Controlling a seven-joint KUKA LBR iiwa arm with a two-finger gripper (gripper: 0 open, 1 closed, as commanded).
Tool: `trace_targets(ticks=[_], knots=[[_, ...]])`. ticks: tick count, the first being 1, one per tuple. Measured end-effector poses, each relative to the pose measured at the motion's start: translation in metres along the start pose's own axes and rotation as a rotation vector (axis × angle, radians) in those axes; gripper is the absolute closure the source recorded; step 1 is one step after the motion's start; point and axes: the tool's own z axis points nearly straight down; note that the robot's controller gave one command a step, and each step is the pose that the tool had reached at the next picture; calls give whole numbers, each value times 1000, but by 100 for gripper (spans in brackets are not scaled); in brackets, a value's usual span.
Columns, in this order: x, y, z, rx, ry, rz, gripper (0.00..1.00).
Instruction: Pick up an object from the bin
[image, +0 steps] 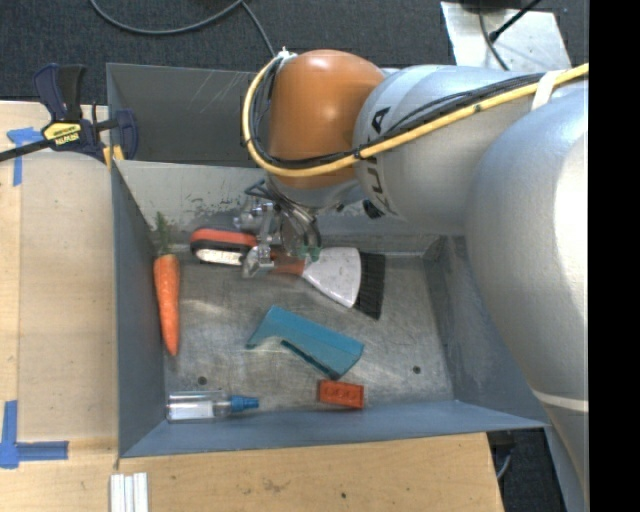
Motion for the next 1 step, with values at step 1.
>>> trace_targets(ticks=[1], knots=[[2,3,-48,0,-1,-3,100]])
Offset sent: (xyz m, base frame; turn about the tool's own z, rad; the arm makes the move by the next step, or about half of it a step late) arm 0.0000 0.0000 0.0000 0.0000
